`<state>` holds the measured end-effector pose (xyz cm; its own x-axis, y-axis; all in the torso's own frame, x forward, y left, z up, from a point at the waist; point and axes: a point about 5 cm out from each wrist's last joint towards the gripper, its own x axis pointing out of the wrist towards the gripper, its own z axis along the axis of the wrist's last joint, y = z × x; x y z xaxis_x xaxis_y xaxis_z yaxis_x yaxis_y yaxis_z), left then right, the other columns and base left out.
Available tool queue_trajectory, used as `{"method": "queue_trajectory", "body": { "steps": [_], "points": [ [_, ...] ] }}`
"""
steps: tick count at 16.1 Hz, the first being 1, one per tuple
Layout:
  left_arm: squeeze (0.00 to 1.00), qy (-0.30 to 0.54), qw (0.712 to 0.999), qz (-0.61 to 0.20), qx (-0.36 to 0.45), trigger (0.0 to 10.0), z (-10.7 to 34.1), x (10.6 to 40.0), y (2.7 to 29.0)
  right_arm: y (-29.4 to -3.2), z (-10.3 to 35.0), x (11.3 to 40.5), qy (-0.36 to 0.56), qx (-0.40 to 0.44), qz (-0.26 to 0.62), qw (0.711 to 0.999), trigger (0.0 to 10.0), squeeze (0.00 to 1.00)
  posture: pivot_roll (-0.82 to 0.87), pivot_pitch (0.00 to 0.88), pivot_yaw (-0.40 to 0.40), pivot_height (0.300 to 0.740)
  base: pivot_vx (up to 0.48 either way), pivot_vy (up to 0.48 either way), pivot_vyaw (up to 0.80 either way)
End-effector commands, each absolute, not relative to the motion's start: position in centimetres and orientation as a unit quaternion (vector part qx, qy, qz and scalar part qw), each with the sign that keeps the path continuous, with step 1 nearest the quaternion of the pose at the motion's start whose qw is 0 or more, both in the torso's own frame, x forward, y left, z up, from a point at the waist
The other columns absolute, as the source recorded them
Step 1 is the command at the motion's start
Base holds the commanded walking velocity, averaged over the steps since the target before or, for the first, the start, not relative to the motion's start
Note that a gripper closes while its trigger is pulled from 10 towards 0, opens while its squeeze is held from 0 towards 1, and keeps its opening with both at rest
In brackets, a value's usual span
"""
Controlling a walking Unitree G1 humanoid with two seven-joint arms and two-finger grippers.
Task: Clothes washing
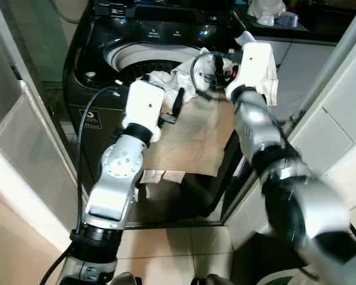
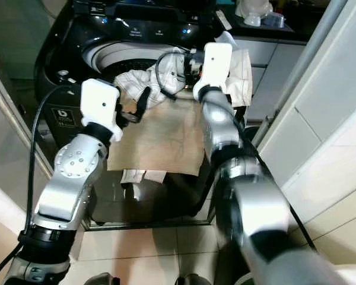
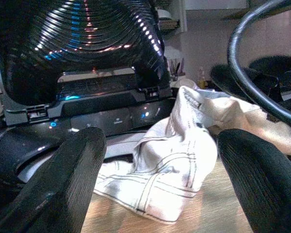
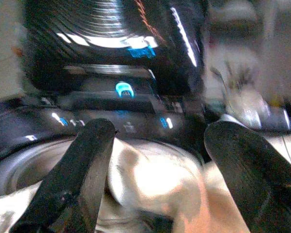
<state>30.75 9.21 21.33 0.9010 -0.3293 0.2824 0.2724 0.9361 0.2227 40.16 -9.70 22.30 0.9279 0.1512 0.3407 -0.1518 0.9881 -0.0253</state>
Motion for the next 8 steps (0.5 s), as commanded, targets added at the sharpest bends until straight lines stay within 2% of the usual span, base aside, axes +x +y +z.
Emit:
{"method": "queue_trajectory", "body": {
  "steps": [1, 3, 5, 8],
  "points": [
    [0.00, -0.185, 0.965, -0.165, 0.091, 10.0, 22.3, 30.8, 8.9, -9.4, 22.8, 39.0, -0.224, -0.014, 0.094, 0.970, 10.0, 0.00, -0.01, 0.000, -0.058, 0.740, 0.480, 0.000, 0.00],
    [0.00, -0.210, 0.960, -0.165, 0.085, 10.0, 23.1, 30.7, 8.9, -9.3, 21.5, 37.9, -0.220, -0.006, 0.100, 0.970, 10.0, 0.00, -0.03, 0.000, -0.049, 0.740, 0.480, 0.000, 0.00],
    [0.00, -0.226, 0.954, -0.174, 0.089, 10.0, 23.8, 30.7, 8.5, -9.1, 18.6, 38.0, -0.135, 0.041, 0.103, 0.985, 10.0, 0.00, -0.03, 0.000, -0.044, 0.740, 0.480, 0.000, 0.00],
    [0.00, -0.229, 0.954, -0.173, 0.086, 10.0, 24.1, 30.9, 8.5, -9.0, 17.6, 38.8, -0.055, 0.072, 0.104, 0.990, 10.0, 0.00, -0.02, 0.000, -0.039, 0.740, 0.471, 0.000, 0.00]
  ]
}}
